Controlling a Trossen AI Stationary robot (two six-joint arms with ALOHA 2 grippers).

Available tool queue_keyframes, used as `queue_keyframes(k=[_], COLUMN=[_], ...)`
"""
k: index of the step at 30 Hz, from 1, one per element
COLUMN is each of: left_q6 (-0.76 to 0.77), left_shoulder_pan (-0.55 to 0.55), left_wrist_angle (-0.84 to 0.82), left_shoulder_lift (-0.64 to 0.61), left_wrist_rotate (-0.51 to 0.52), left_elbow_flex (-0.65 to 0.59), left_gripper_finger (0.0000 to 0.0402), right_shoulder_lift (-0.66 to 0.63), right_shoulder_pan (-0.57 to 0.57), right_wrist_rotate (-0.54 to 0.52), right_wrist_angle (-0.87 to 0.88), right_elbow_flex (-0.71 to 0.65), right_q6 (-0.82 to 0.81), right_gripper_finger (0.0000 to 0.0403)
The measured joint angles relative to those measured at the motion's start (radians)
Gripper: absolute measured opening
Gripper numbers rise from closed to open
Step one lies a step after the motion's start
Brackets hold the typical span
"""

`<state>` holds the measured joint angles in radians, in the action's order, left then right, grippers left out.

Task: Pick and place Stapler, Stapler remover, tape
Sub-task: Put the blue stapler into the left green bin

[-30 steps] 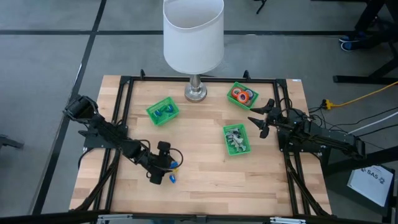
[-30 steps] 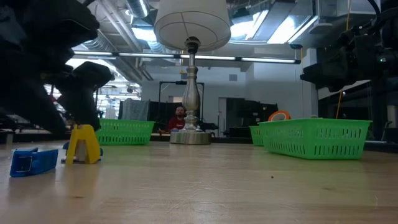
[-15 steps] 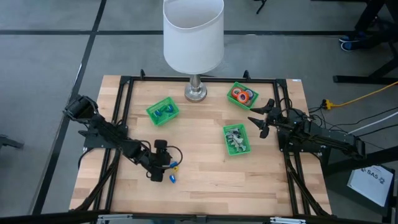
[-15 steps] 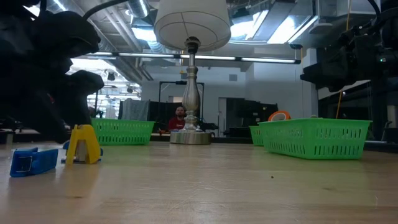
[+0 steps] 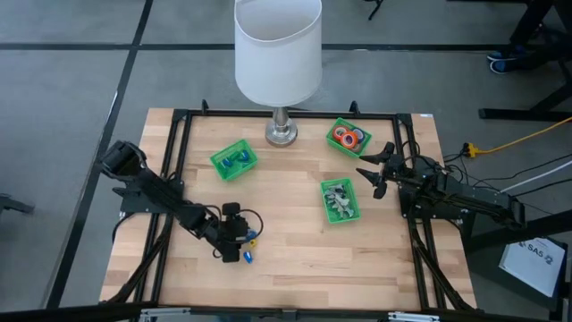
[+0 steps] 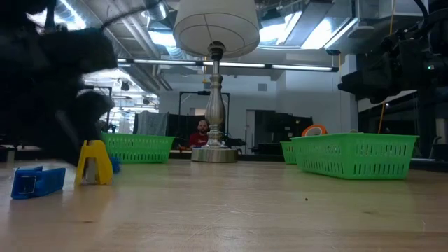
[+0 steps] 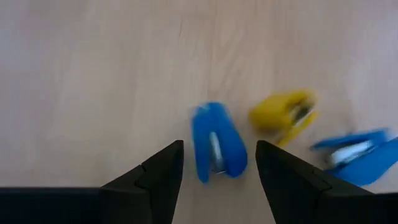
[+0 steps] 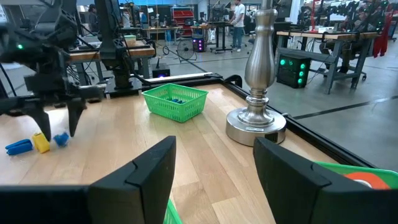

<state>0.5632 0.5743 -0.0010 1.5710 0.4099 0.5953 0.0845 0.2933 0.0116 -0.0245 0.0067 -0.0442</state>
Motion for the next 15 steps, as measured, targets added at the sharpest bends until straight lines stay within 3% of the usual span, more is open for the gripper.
queue_keyframes(k=[5,11,15], left_q6=[0.042,0.022,0.012], left_shoulder_pan=[0.002,0.0,-0.016], left_wrist_angle=[0.059,0.079,0.081], left_shoulder_lift=[0.075,0.081,0.08], left_wrist_rotate=[0.03,0.101,0.079], left_elbow_flex=[0.001,0.0,-0.001], left_gripper_finger=[0.0198,0.0198,0.0188], right_shoulder_lift=[0.0,0.0,0.0], right_shoulder_pan=[0.0,0.0,0.0], right_wrist_rotate=[0.0,0.0,0.0], right_wrist_angle=[0.0,0.0,0.0], right_elbow_flex=[0.0,0.0,0.0], right_q6=[0.0,0.0,0.0], right_gripper_finger=[0.022,0.022,0.022])
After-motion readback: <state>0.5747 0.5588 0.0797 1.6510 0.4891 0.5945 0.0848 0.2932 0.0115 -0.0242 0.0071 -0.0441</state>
